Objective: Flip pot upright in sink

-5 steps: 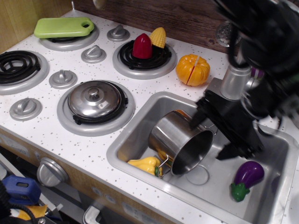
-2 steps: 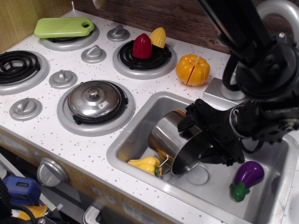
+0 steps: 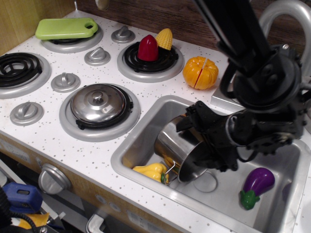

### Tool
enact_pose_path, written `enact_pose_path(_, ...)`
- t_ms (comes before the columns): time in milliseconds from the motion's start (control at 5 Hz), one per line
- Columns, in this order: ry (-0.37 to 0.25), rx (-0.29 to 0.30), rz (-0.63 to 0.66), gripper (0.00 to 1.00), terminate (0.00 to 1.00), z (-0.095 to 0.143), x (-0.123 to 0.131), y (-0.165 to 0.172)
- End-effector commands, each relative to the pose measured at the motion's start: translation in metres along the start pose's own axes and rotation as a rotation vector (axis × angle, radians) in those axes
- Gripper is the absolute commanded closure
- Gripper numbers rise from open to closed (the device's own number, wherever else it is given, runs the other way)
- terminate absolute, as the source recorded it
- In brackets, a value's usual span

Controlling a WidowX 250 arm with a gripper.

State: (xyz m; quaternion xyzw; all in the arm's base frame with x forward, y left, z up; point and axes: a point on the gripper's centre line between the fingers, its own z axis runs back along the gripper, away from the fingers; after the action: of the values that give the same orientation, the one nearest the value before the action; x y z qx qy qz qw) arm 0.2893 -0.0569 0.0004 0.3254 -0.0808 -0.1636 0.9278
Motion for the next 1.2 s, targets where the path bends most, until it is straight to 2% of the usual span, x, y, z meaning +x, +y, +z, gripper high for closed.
enact_pose_path(0, -0.058, -0.023, 0.000, 1.00, 0.00, 0.002, 0.004, 0.027)
enact_pose_path(200, -0.104, -0.064, -0.005, 1.00, 0.00, -0.004, 0.004, 0.035)
enact_pose_path(400, -0.134, -0.057, 0.010, 1.00, 0.00, -0.007, 0.003, 0.032)
enact_pose_path(600, -0.158, -0.081, 0.034, 1.00, 0.00, -0.008, 0.002, 0.031)
enact_pose_path(1000, -0.124, -0.126, 0.096, 1.00, 0.00, 0.004, 0.007, 0.019)
